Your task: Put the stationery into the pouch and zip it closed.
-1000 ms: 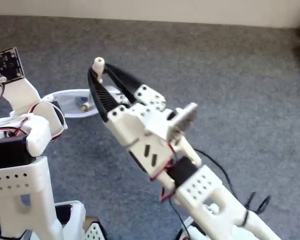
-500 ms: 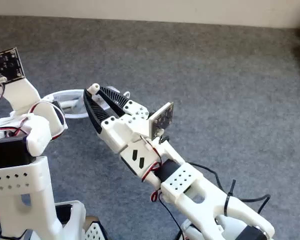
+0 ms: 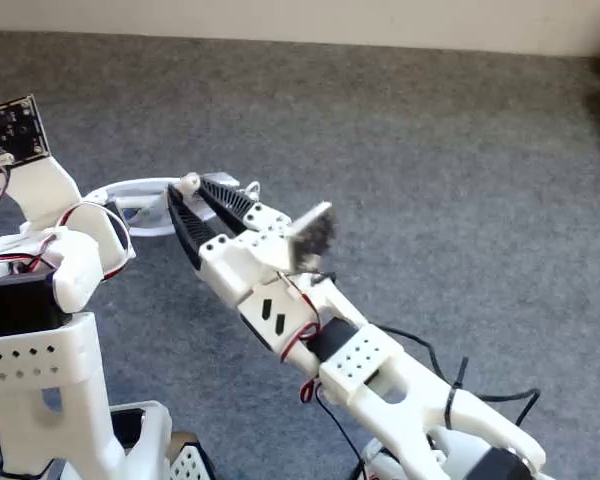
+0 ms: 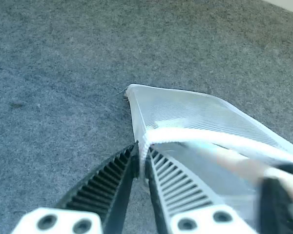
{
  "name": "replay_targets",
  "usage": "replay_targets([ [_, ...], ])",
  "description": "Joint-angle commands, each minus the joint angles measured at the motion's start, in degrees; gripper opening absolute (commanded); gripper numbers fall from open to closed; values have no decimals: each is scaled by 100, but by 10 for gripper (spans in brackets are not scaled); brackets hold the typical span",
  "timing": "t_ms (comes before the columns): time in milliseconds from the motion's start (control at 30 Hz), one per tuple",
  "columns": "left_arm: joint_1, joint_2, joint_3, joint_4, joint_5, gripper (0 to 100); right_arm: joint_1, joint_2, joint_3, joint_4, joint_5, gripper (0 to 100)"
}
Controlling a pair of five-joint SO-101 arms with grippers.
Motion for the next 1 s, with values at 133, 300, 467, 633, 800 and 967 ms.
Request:
replay_targets([
  [133, -92, 4, -22, -141, -53, 7, -180, 426, -1358, 2185, 220, 37],
  [300, -92, 4, -22, -141, -53, 7, -154, 418, -1754, 3371, -299, 236],
  [467, -92, 13, -22, -141, -53, 7, -180, 101, -2062, 4101, -325, 264],
  [633, -92, 13, -22, -141, -53, 7, -154, -760, -2070, 4426, -325, 208],
  [800, -92, 13, -22, -141, -53, 7, -145, -1499, -2097, 4840, -325, 124],
  [967, -92, 13, -22, -141, -53, 7, -145, -1991, -2114, 5341, -229, 38],
])
